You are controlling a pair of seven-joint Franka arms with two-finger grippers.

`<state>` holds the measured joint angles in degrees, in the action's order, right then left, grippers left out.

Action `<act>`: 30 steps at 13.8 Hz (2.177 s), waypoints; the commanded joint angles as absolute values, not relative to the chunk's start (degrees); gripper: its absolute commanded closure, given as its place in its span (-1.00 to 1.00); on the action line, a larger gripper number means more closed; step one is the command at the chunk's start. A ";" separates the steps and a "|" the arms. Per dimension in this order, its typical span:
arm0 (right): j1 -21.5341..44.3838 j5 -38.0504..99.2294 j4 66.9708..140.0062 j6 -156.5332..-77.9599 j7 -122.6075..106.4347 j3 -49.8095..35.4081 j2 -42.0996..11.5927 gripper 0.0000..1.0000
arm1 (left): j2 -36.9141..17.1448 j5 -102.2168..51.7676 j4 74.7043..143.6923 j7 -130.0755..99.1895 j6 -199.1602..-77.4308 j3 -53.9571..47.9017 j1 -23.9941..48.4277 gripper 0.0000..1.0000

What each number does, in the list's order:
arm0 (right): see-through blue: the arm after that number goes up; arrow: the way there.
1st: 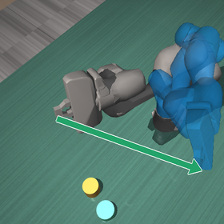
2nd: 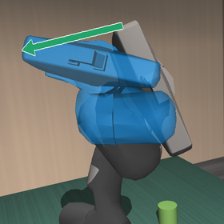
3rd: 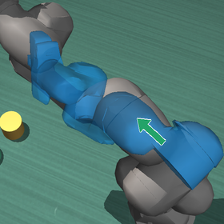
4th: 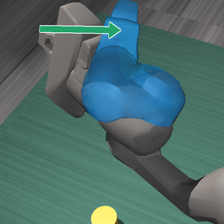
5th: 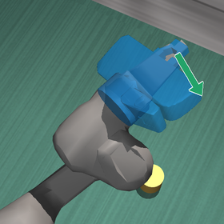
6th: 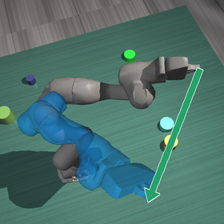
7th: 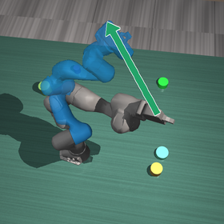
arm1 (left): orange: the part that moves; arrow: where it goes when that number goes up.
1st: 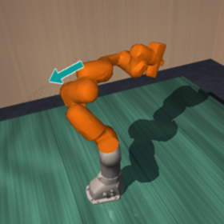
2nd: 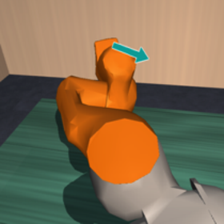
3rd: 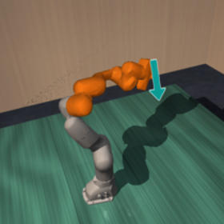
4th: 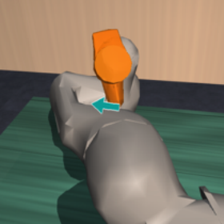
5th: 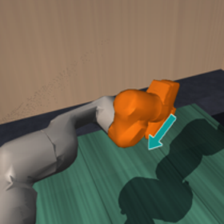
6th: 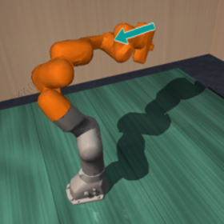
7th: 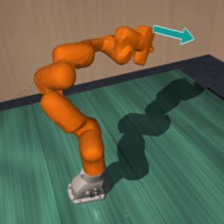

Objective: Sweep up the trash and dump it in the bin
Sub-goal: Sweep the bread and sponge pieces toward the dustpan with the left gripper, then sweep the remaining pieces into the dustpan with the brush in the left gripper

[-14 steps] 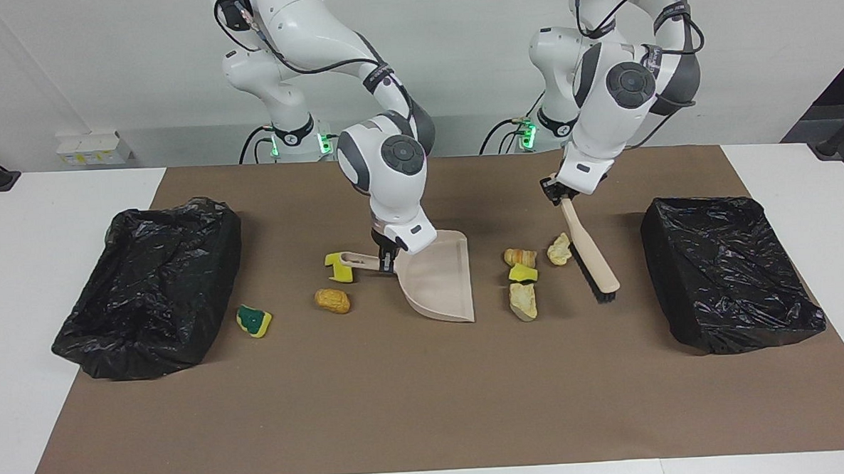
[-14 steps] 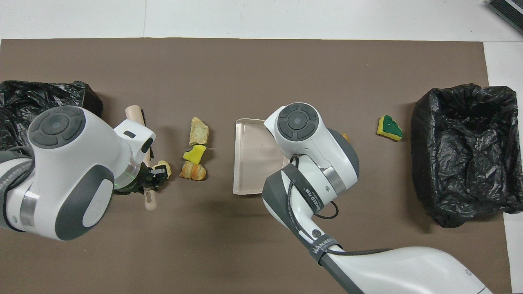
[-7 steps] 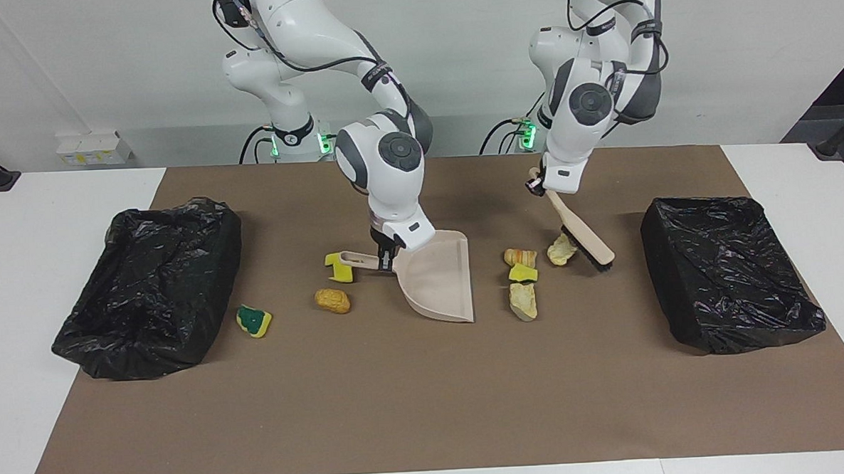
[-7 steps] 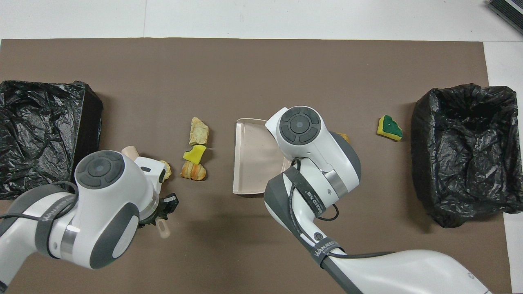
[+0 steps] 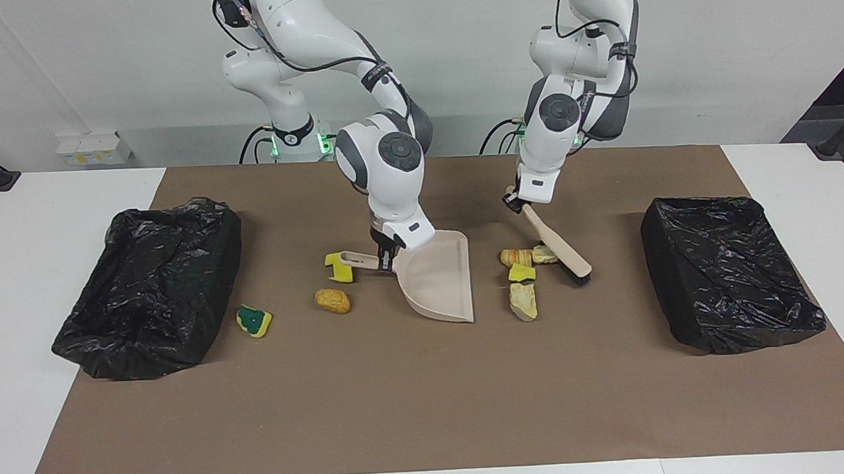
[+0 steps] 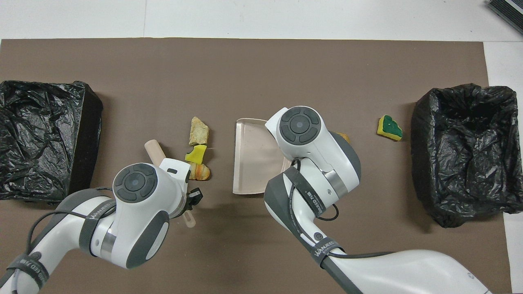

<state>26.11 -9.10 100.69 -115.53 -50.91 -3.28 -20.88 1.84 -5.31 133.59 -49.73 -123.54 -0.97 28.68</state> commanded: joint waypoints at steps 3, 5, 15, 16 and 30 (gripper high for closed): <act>26.19 -10.28 103.36 -117.86 -48.43 -3.78 -20.21 1.00 | -0.61 -11.78 131.31 -36.34 -132.08 -0.53 37.07 1.00; 26.10 -10.28 103.36 -117.86 -48.43 -3.78 -20.21 1.00 | -0.79 -14.14 130.26 -32.09 -132.71 -0.79 39.36 1.00; 26.10 -10.28 103.36 -117.69 -48.51 -3.78 -20.21 1.00 | -1.76 -14.24 121.38 -18.41 -122.10 0.17 33.86 1.00; 26.10 -10.28 103.36 -117.69 -48.43 -3.78 -20.21 1.00 | -1.58 -14.24 119.64 -16.54 -119.38 0.09 30.88 1.00; 26.10 -10.28 103.36 -117.69 -48.43 -3.78 -20.21 1.00 | -11.43 0.79 110.91 6.94 -110.66 0.35 15.91 1.00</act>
